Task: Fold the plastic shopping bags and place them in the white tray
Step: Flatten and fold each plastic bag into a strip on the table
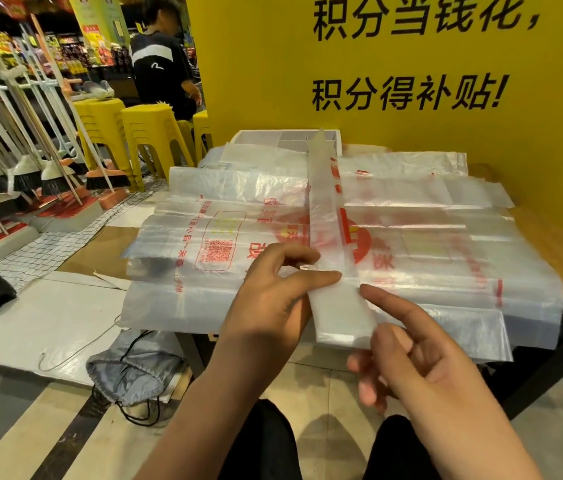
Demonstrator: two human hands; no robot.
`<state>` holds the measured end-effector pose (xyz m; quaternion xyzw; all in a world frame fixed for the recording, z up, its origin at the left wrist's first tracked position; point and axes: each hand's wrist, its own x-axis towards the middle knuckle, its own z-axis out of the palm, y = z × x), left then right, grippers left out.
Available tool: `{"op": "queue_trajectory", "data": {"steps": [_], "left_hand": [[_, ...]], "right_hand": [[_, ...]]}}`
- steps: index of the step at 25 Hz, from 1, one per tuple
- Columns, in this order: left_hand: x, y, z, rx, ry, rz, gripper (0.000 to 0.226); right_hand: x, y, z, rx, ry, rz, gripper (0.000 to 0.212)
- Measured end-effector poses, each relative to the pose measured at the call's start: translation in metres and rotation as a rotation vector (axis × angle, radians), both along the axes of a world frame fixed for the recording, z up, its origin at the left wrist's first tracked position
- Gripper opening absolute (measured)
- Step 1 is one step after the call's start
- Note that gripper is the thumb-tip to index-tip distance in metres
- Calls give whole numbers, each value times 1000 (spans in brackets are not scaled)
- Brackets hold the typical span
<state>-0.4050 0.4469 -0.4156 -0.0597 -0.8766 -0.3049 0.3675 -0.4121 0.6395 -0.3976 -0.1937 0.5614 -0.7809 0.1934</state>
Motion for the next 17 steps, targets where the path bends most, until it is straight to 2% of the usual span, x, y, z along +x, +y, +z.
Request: {"op": "queue_trajectory", "data": {"steps": [1,2,4,5,7,10,13,17], "left_hand": [[-1,-1,1,-23,6,3,36],[-3,-2,2,-55,16,6,37],[-5,-4,3,-94,44,0,36],[-5,-5,3,-93,59,-12,34],[-5,-4,5,-70,67,-45,29],[-3,-2,10,-3,31,-50,29],[-2,-5,13,76,-54,-61,31],[-2,-10,17,5,-137,-22,23]], "right_hand": [[-3,8,3,98,79,10,88],[-10,15,6,279,229,-28,88],[-30,24,11,731,715,-243,79],[-41,23,13,823,951,-316,71],[-58,11,12,816,1146,-309,54],[-69,-2,6,720,1168,-276,36],[-72,-3,6,685,1106,-238,32],[-79,-5,9,704,1093,-208,20]]}}
